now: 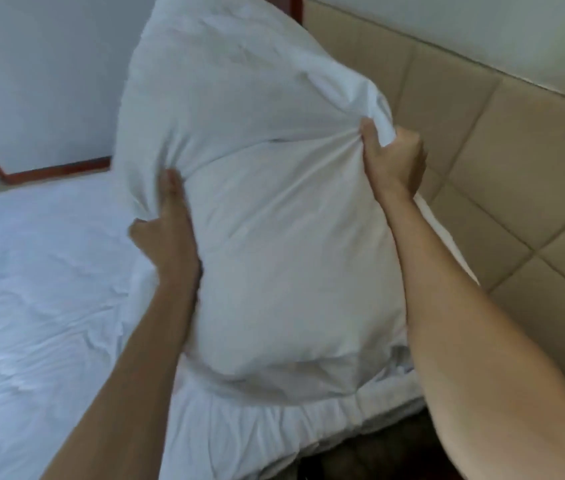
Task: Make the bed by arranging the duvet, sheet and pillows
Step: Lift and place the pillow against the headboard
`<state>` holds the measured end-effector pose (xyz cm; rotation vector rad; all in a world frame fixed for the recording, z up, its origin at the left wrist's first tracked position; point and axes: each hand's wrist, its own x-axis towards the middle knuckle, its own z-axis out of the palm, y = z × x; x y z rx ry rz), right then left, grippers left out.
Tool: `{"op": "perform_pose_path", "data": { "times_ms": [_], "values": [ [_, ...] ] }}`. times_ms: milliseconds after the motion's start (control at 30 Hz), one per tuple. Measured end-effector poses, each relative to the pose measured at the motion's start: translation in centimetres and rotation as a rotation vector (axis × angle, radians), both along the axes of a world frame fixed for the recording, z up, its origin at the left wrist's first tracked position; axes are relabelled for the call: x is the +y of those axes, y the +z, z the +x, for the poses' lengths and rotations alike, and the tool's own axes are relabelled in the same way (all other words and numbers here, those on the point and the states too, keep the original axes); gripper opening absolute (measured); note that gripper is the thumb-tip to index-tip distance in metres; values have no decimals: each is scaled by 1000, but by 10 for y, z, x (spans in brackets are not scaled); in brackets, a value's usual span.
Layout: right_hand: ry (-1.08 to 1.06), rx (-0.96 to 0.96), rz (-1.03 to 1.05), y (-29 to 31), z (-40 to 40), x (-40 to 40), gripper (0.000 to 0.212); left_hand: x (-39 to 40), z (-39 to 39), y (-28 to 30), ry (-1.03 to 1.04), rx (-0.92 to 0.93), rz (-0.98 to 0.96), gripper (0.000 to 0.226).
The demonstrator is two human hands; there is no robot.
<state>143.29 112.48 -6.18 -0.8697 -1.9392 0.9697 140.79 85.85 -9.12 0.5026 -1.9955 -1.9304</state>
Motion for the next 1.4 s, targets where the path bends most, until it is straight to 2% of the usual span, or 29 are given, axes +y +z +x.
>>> {"op": "perform_pose_path", "data": {
  "times_ms": [67, 133, 167, 233, 267, 333, 533, 733, 967, 1167, 1400],
  "values": [
    [-46, -174, -103, -26, 16, 60, 41, 51, 13, -51, -295, -237, -187, 92],
    [-68, -325, -222, -56, 30, 95, 38, 71, 26, -111, -689, -474, -400, 83],
    [-61, -361, -265, -69, 37, 106, 36, 77, 34, -136, -818, -571, -492, 80],
    [23, -462, -312, -94, 51, 110, 16, 86, 50, -162, -985, -670, -590, 72],
    [75, -526, -320, -106, 56, 105, 14, 90, 55, -170, -1047, -668, -612, 66],
    [146, -599, -359, -127, 63, 94, 31, 96, 59, -169, -1124, -632, -660, 55],
    [237, -625, -419, -145, 59, 61, 30, 86, 39, -155, -1087, -518, -665, 38],
    [293, -602, -395, -143, 29, 3, 23, 39, 8, -162, -1088, -526, -586, 23],
    [388, -732, -371, -178, -8, -82, 20, -41, -32, -187, -1021, -541, -550, 19],
    [502, -698, -272, -210, -60, -159, 17, -108, -85, -207, -906, -537, -538, 20],
    [655, -849, -250, -253, -111, -210, 13, -169, -122, -250, -781, -625, -540, 18]
  ]
}}
